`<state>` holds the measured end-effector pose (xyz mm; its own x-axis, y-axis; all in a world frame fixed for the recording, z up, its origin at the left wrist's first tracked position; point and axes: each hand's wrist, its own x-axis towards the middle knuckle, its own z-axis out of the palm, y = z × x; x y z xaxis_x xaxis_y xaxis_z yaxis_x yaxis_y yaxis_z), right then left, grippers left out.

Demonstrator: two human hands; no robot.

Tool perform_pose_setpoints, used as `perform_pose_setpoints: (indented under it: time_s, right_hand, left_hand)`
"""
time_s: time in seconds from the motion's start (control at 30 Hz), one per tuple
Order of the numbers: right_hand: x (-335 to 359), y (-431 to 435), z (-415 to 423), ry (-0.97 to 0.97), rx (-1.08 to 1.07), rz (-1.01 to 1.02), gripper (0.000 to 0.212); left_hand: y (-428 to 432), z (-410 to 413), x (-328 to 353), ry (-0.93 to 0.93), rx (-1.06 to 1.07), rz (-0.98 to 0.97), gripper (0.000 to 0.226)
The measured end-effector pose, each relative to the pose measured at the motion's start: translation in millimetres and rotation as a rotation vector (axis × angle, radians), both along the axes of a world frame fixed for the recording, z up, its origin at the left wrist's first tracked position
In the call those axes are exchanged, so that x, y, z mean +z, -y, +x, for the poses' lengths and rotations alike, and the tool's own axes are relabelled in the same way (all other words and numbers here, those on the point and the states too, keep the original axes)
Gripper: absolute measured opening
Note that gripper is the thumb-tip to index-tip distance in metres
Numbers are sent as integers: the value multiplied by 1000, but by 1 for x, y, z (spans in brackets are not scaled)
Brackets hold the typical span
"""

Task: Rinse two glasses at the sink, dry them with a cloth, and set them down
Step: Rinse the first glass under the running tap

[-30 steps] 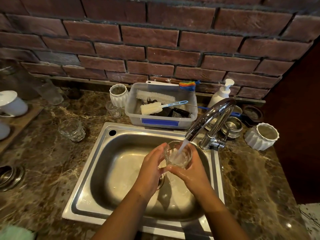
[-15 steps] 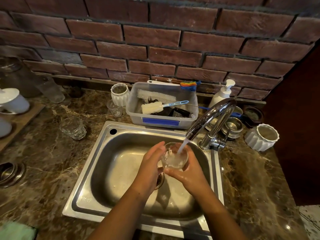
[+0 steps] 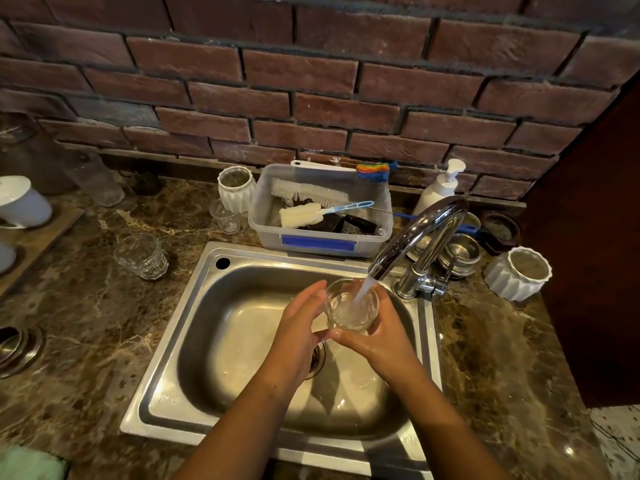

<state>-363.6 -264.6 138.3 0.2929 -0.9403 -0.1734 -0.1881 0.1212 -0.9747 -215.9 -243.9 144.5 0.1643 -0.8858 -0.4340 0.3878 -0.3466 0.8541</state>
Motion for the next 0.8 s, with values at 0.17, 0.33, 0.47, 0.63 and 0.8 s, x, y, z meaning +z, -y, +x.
perform_pose_setpoints:
  time_s: [0.17,0.33,0.47,0.63,0.8]
  right_hand:
    - [5,-2,3,11,1,9,88]
    - [5,-10,4,38,15,42,94]
    - [5,-19,4,27,7,63,91]
    - [7,-18,1,28,-6,29,76]
    - [5,-12,0,37,2,42,74]
  left_hand:
    - [1,0,1,11,-1,-8,33]
    - [1,0,0,42,-24,-19,32]
    - [4,-1,1,68,-42,-17,29]
    - [9,-4,1,80,-60,-39,24]
    - [13,-5,1,74,-54,-49,24]
